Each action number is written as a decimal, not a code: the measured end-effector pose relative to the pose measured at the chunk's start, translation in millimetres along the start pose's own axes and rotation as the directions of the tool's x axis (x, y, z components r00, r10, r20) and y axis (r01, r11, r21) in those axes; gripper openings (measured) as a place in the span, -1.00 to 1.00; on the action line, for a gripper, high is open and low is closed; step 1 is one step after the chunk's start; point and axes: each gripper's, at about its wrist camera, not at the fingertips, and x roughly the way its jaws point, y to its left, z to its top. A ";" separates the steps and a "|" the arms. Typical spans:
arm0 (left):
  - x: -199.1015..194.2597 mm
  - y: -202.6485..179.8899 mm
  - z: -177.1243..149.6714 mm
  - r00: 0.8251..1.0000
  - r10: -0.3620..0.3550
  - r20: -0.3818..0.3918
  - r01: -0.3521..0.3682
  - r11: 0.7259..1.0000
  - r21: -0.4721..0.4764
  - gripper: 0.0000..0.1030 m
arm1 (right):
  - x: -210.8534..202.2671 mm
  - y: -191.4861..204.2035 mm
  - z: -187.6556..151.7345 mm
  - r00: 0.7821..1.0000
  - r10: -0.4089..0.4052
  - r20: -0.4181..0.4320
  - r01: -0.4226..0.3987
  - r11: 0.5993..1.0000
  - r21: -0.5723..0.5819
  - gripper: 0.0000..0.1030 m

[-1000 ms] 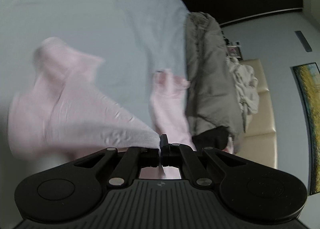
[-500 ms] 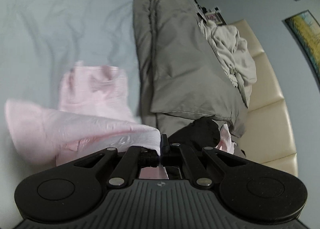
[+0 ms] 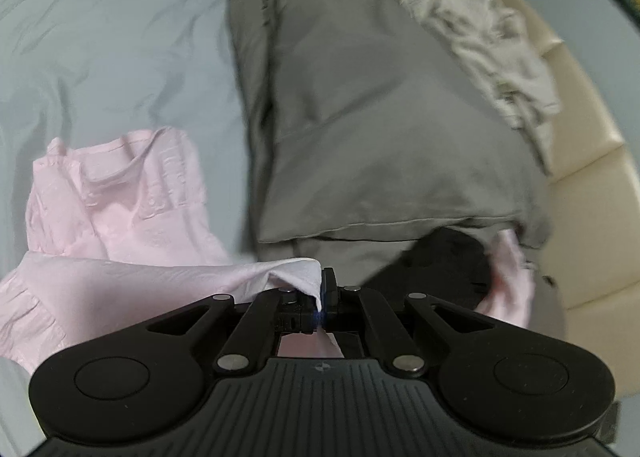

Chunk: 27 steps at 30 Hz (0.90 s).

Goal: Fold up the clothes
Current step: 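Hold the folded waistband with the right gripper while the left gripper pinches and releases fabric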

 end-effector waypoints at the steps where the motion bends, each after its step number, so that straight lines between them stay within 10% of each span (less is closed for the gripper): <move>1: 6.7 1.3 0.5 1.000 0.027 -0.006 -0.027 1.000 -0.007 -1.00 | 5.7 0.6 2.9 1.000 -0.004 -0.001 0.004 1.000 -0.001 -0.97; 13: 47.7 -27.1 17.4 0.977 0.178 -0.118 -0.153 0.969 0.194 -0.91 | 51.2 -1.5 22.3 0.997 -0.074 -0.018 0.074 0.997 -0.020 -0.97; 17: 70.7 -17.0 11.3 0.875 0.235 -0.423 -0.148 0.962 0.229 -0.78 | 59.0 -5.6 26.8 0.995 -0.098 -0.020 0.098 0.995 -0.028 -0.97; 27: 12.0 3.0 15.9 0.939 0.106 -0.328 -0.024 0.969 0.246 -0.74 | 59.8 -3.6 27.3 0.994 -0.104 -0.028 0.103 0.993 -0.049 -0.97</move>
